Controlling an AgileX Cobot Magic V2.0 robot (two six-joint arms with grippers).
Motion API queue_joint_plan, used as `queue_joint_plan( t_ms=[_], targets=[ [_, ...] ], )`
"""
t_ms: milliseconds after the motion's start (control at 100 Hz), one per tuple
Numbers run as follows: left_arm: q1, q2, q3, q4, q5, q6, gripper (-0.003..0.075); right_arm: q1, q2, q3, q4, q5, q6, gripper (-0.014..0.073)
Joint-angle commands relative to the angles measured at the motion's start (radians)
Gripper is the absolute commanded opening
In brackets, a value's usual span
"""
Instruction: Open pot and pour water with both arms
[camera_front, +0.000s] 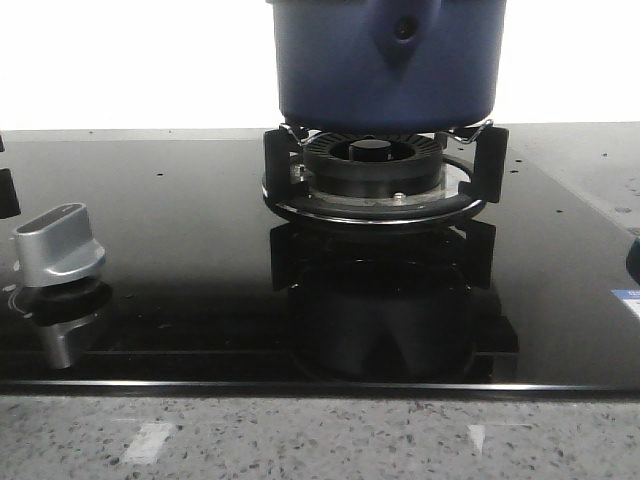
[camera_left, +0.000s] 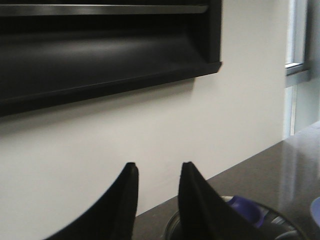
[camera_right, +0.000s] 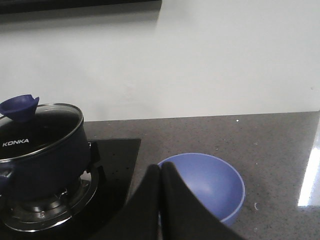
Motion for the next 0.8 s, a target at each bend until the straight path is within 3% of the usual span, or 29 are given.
queue_joint_plan(
  t_ms=[0,180,380,550,790],
  targets=[
    [0.005,-0.146,0.074,-0.035,-0.098,-0.002,0.0050,0.003,-0.031,0.037,-0.029,-0.101,-0.009,-0.0074],
    [0.005,-0.425,0.353,-0.037,-0.236,-0.002,-0.0020,0.003,-0.114,0.152,-0.023,-0.186,-0.009,-0.0074],
    [0.005,-0.693,0.588,-0.040,-0.287,-0.002,-0.0020,0.003,-0.157,0.313,-0.021,-0.341,-0.009,-0.0074],
    [0.005,-0.825,0.690,-0.082,-0.456,-0.002,-0.0020,0.003,-0.161,0.399,-0.017,-0.419,-0.007,-0.0074],
    [0.005,-0.913,0.734,-0.082,-0.472,-0.002,-0.0020,0.003,-0.161,0.406,-0.015,-0.426,-0.007,-0.0074]
  ],
)
